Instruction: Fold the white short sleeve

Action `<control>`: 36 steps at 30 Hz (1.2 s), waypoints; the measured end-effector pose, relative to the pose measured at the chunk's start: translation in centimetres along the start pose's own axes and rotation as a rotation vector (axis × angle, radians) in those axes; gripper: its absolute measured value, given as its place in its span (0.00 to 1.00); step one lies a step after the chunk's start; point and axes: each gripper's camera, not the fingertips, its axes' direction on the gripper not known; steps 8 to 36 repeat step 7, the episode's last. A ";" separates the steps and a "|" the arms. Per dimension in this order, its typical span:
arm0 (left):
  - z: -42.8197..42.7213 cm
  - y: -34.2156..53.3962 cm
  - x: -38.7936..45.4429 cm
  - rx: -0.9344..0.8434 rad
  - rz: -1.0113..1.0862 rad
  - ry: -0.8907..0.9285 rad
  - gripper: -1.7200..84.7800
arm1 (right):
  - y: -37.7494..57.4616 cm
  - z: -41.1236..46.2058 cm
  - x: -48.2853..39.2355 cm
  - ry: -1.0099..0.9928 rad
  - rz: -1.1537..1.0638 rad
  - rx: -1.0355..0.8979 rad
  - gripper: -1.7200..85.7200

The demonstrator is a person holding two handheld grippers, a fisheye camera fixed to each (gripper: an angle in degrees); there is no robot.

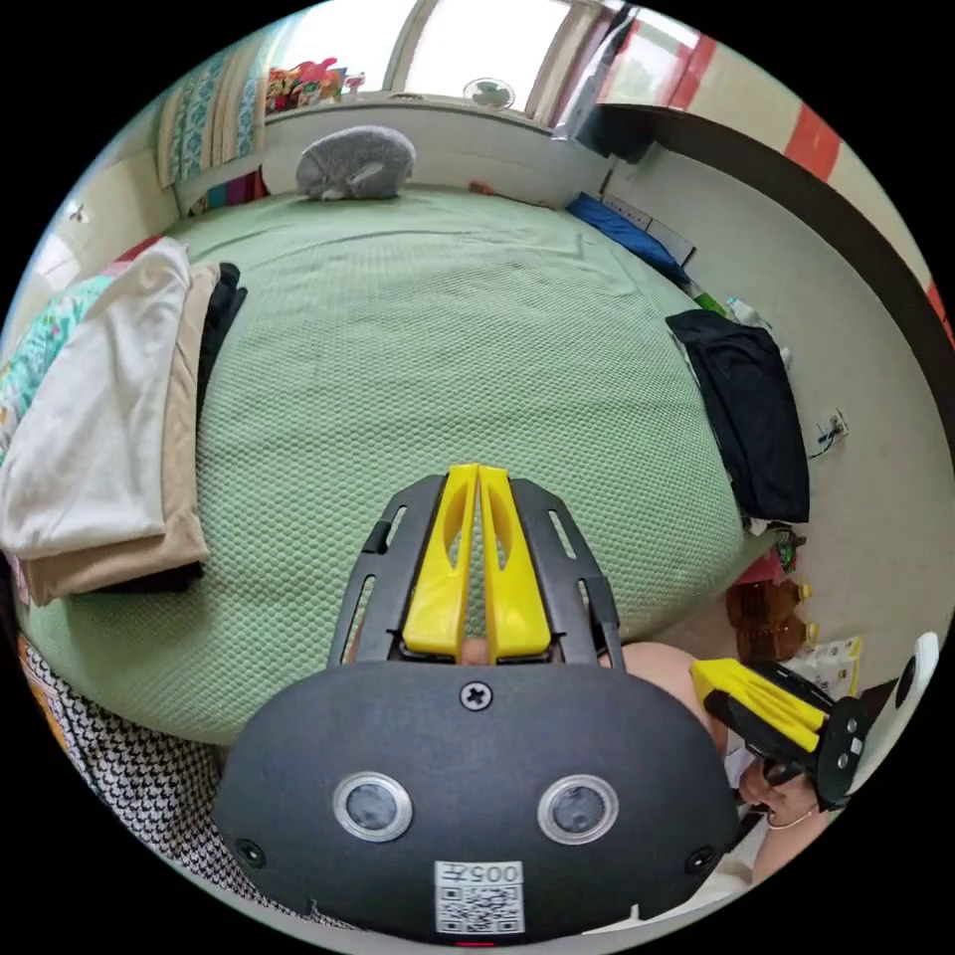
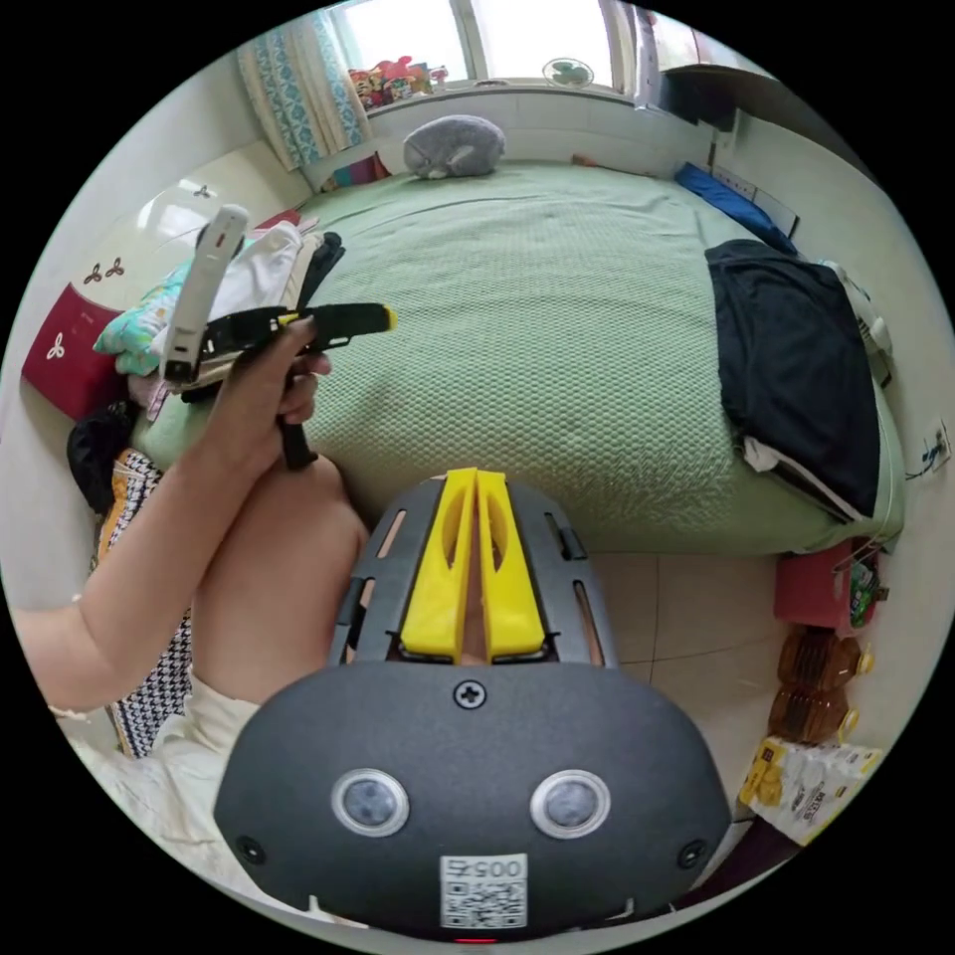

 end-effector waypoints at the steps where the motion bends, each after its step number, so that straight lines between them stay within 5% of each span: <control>1: 0.4 0.0 -0.6 0.006 -0.025 0.050 0.01 | -0.2 0.0 0.1 -0.011 -0.033 -0.011 0.01; 4: 1.0 0.3 -1.8 0.057 -0.063 0.154 0.01 | -0.8 0.1 0.4 -0.033 -0.090 -0.025 0.01; 36: 2.3 -0.2 -1.9 0.025 -0.080 0.107 0.01 | -1.5 0.5 1.6 -0.105 -0.057 -0.032 0.01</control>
